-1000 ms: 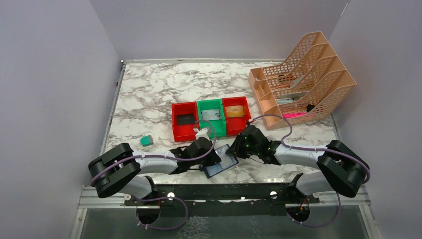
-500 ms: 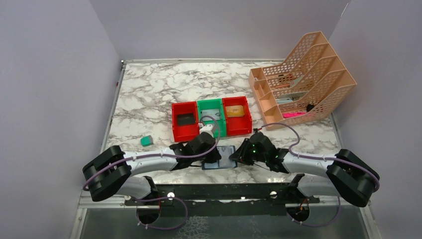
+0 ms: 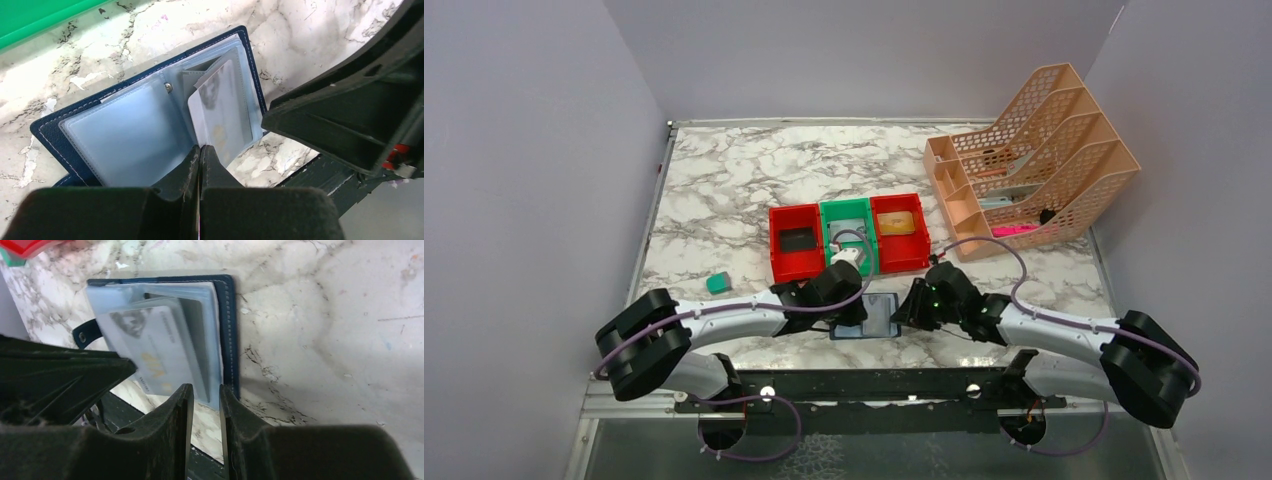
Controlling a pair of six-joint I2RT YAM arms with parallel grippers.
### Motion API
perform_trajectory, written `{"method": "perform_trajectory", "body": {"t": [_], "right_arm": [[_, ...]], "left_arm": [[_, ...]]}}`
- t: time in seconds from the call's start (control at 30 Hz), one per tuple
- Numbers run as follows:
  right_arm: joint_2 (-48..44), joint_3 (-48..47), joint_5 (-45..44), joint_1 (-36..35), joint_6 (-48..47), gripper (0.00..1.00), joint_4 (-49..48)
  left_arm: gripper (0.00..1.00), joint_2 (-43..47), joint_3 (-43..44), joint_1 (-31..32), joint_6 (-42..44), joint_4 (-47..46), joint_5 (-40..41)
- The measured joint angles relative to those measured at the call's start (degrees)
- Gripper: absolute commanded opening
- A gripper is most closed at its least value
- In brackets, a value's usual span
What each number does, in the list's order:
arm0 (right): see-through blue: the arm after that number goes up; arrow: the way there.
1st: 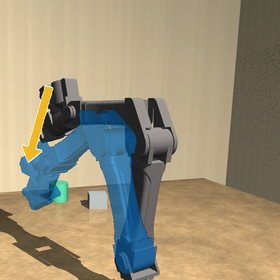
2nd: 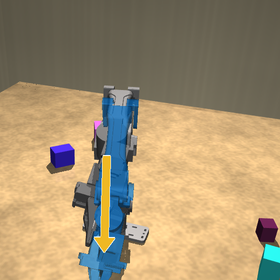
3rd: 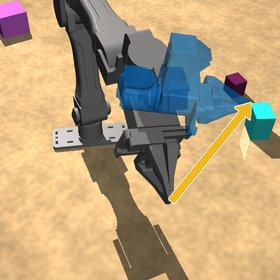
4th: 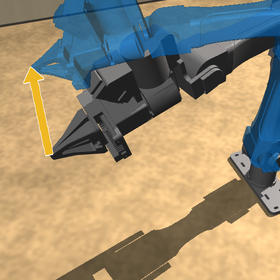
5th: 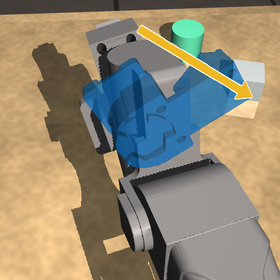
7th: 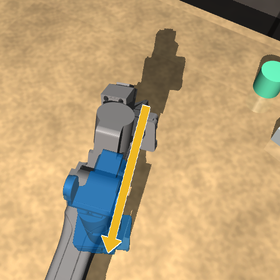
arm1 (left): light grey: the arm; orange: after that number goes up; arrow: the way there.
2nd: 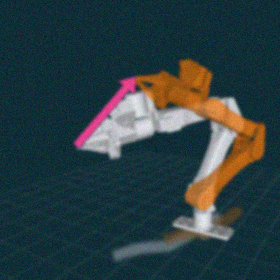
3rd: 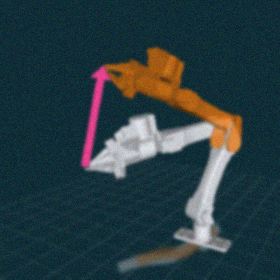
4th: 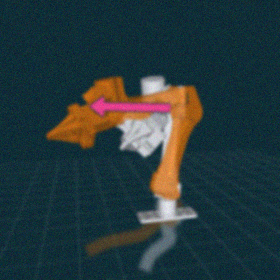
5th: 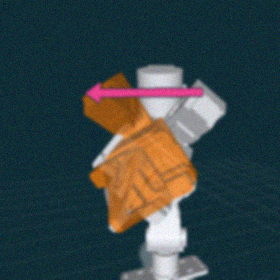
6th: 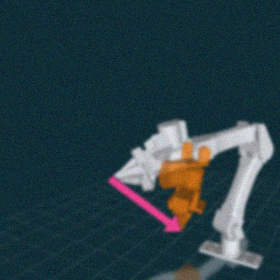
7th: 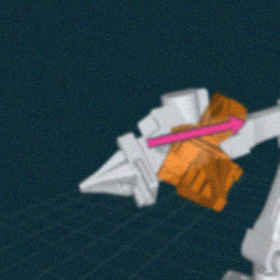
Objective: Take the credit cards out of the card holder
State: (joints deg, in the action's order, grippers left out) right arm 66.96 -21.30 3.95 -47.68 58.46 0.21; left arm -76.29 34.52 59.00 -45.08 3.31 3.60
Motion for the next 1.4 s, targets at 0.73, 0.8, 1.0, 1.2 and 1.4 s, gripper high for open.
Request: {"method": "perform_trajectory", "body": {"t": [0.73,0.8,1.0,1.2,1.4], "right_arm": [[9.99,-4.31,3.34,0.0,-3.48,0.29,-6.64],[9.97,-3.87,3.23,0.0,-2.29,0.29,-7.3],[10.58,-3.98,3.26,0.0,-0.59,0.29,-7.85],[10.25,-4.61,3.02,0.0,-1.53,0.32,-6.97],[8.33,-5.25,3.06,0.0,-5.4,0.32,-4.2]], "left_arm": [[0.0,-2.45,1.36,0.0,1.27,2.8,1.75],[0.0,-1.99,1.36,0.0,1.29,3.54,2.45],[0.0,-0.09,0.44,-0.07,1.38,4.52,3.48],[0.01,0.02,-0.28,-0.11,1.25,4.79,3.67],[0.01,0.02,-0.35,-0.11,1.22,4.98,3.69]]}}
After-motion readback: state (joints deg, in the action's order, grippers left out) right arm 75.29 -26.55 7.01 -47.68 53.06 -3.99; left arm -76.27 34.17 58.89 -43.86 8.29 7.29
